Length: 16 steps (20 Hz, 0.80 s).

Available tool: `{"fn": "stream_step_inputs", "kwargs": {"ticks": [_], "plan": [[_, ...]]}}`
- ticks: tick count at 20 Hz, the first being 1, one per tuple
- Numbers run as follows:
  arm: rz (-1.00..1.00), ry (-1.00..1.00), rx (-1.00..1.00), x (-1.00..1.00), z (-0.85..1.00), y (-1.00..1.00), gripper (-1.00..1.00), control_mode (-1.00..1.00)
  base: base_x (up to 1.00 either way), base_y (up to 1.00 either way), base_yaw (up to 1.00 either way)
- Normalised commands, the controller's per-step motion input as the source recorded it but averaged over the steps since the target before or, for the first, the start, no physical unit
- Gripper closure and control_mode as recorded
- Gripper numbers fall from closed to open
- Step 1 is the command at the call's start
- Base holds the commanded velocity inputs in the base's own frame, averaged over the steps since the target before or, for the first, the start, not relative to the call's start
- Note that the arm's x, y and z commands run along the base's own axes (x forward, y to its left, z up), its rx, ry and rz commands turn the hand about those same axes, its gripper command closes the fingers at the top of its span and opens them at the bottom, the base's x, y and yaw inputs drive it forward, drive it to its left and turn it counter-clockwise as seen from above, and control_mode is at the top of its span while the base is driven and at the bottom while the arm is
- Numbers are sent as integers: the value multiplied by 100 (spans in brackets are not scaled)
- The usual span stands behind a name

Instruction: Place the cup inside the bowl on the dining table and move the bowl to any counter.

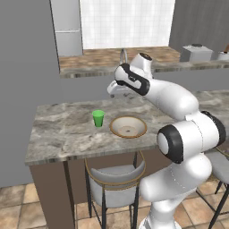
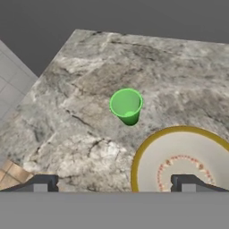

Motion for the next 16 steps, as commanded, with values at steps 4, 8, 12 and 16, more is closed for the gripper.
{"fn": "stream_step_inputs", "kwargs": {"ticks": [4, 8, 12, 16], "plan": [[0, 2, -6, 18, 0, 0, -100, -100, 0, 0, 0], [0, 1, -8, 29, -4, 0, -100, -100, 0, 0, 0], [0, 0, -5, 29, -6, 0, -100, -100, 0, 0, 0], [0, 0, -2, 26, -9, 0, -100, -100, 0, 0, 0]]}}
